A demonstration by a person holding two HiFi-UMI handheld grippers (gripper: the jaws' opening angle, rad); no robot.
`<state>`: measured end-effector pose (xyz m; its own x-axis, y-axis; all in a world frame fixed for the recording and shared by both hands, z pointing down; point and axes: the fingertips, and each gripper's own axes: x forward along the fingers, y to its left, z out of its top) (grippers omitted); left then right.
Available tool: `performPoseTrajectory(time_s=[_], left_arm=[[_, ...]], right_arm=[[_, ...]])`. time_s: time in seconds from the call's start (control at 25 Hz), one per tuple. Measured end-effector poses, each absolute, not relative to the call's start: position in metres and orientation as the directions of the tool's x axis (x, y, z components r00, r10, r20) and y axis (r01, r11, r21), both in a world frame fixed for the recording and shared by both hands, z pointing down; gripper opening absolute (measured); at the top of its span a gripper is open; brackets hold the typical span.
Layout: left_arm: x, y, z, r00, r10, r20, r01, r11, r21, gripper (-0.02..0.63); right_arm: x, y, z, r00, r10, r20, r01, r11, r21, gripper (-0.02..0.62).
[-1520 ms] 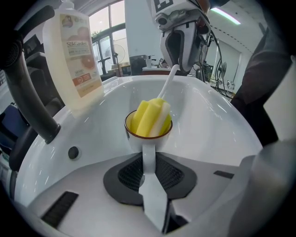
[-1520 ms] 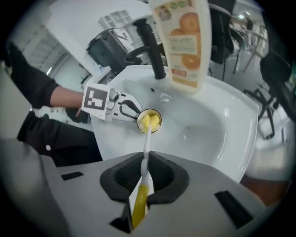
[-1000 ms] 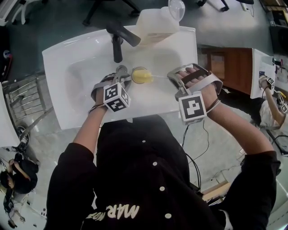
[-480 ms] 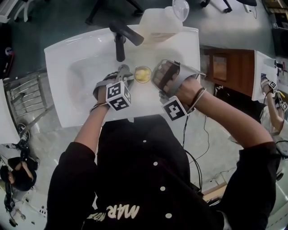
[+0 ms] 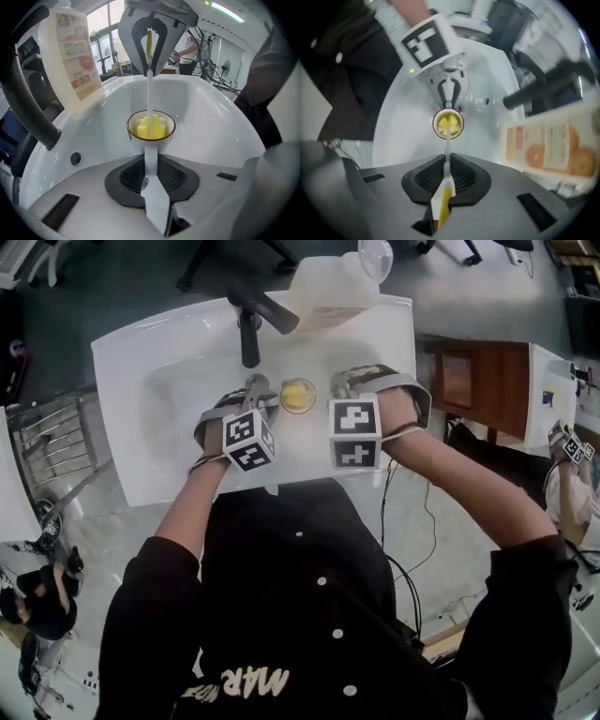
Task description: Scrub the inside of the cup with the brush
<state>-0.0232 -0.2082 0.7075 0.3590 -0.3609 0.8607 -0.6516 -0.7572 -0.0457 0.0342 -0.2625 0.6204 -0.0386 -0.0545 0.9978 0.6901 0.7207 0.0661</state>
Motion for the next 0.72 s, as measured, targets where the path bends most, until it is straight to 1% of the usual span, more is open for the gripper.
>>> performPoseTrajectory(time_s=[0.04, 0.12, 0.2, 0.28, 0.32, 0.36, 0.4, 0.44, 0.48, 0.52, 0.6, 0.72], left_arm=[[-0.023, -0.208, 0.708, 0.357, -0.361, 0.862, -0.649, -0.76, -0.049, 0.084], [-0.024, -0.207, 0.708, 0.354, -0.361, 0.863, -0.646, -0.762, -0.053, 0.084], [-0.024, -0.207, 0.709, 0.347, -0.364, 0.864, -0.643, -0.763, -0.063, 0.084], [-0.025, -0.207, 0.709, 0.343, -0.366, 0.865, -0.639, -0.766, -0.071, 0.084], [-0.026, -0.207, 0.709, 0.342, -0.365, 0.866, -0.637, -0.767, -0.072, 0.084], [-0.027, -0.207, 0.709, 0.34, -0.364, 0.867, -0.636, -0.768, -0.073, 0.084], [-0.027, -0.206, 0.71, 0.339, -0.364, 0.867, -0.636, -0.768, -0.074, 0.084], [-0.028, -0.206, 0.71, 0.339, -0.365, 0.867, -0.637, -0.767, -0.074, 0.084], [-0.028, -0.206, 0.71, 0.339, -0.366, 0.867, -0.637, -0.767, -0.075, 0.084], [-0.029, -0.205, 0.71, 0.338, -0.366, 0.867, -0.636, -0.768, -0.077, 0.084], [-0.028, -0.205, 0.709, 0.337, -0.367, 0.867, -0.631, -0.772, -0.081, 0.084], [-0.028, -0.205, 0.711, 0.341, -0.364, 0.867, -0.629, -0.774, -0.077, 0.084]], right_arm=[[0.037, -0.261, 0.621, -0.021, 0.015, 1.0, 0.589, 0.808, 0.0, 0.043], [0.041, -0.259, 0.621, -0.013, 0.129, 0.992, 0.409, 0.905, -0.113, 0.044], [0.043, -0.257, 0.623, -0.025, 0.219, 0.975, 0.259, 0.944, -0.205, 0.044], [0.044, -0.255, 0.625, -0.067, 0.319, 0.945, 0.074, 0.947, -0.314, 0.044], [0.046, -0.253, 0.626, -0.101, 0.375, 0.922, -0.051, 0.923, -0.381, 0.046], [0.048, -0.251, 0.627, -0.144, 0.431, 0.891, -0.201, 0.868, -0.453, 0.046], [0.051, -0.249, 0.628, -0.201, 0.481, 0.853, -0.354, 0.777, -0.521, 0.048], [0.053, -0.247, 0.628, -0.269, 0.514, 0.815, -0.479, 0.663, -0.576, 0.048], [0.054, -0.244, 0.627, -0.335, 0.528, 0.78, -0.565, 0.551, -0.615, 0.048], [0.055, -0.24, 0.627, -0.389, 0.528, 0.755, -0.614, 0.462, -0.64, 0.048], [0.057, -0.234, 0.625, -0.458, 0.508, 0.729, -0.654, 0.363, -0.664, 0.048], [0.061, -0.23, 0.627, -0.495, 0.476, 0.727, -0.66, 0.338, -0.671, 0.048]])
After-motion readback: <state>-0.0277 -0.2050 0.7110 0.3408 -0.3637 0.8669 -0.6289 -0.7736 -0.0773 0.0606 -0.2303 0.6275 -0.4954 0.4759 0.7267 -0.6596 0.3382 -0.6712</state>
